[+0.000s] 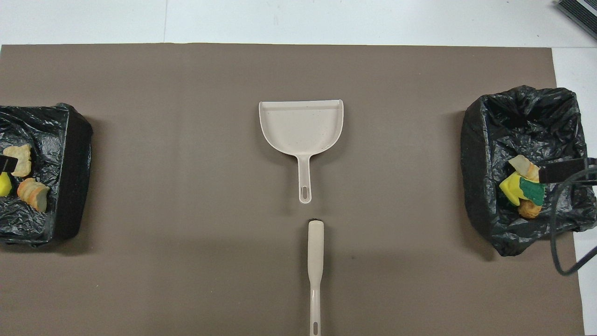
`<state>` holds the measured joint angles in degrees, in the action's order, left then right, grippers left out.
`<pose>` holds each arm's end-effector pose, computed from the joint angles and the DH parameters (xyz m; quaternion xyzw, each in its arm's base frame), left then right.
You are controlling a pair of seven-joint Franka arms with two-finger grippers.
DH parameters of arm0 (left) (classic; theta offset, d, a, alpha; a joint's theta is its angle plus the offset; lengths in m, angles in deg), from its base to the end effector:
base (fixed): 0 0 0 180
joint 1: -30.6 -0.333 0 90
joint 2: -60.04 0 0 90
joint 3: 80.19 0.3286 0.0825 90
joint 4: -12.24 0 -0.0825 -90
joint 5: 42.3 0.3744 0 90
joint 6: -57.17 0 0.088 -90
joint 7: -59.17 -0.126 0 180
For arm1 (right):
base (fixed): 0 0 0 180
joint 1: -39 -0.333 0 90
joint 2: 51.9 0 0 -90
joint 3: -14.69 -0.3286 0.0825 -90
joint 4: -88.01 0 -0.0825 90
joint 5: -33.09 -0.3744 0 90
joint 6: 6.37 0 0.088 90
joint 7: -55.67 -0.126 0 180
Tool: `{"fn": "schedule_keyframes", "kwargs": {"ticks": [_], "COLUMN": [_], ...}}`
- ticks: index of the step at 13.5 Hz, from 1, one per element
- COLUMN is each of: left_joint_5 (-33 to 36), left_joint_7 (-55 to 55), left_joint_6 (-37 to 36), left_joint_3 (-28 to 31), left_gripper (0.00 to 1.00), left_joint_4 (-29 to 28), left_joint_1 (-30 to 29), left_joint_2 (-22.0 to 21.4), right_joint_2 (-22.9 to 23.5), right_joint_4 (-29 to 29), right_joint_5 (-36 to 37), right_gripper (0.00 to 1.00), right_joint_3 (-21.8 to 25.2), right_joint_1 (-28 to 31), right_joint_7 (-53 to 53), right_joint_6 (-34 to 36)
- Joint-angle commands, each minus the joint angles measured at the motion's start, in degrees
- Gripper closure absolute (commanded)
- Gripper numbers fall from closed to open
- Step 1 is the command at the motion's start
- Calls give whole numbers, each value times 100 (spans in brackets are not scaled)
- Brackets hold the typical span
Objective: Sweep and dump trash in bin
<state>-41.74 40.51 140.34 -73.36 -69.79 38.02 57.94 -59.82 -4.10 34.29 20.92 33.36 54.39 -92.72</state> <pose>0.5197 -0.0025 0.6901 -0.9857 0.1664 -0.0274 0.0070 0.4934 -0.0123 0.6668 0.9997 -0.0168 0.0185 0.0028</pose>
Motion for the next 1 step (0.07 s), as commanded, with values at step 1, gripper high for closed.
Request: {"fn": "schedule_keyframes", "kwargs": {"ticks": [1], "left_joint_5": [-4], "left_joint_7": [-68], "left_joint_6": [-90], "left_joint_3": [-59], "left_gripper": [0], "left_joint_4": [100], "left_joint_1": [-83], "left_joint_2": [17], "right_joint_2": [-16], "right_joint_4": [-9], "right_joint_5": [-33], "right_gripper": [0], "right_joint_3": [-8], "right_joint_1": [55], "right_joint_7": [190], "right_joint_6": [-48]}}
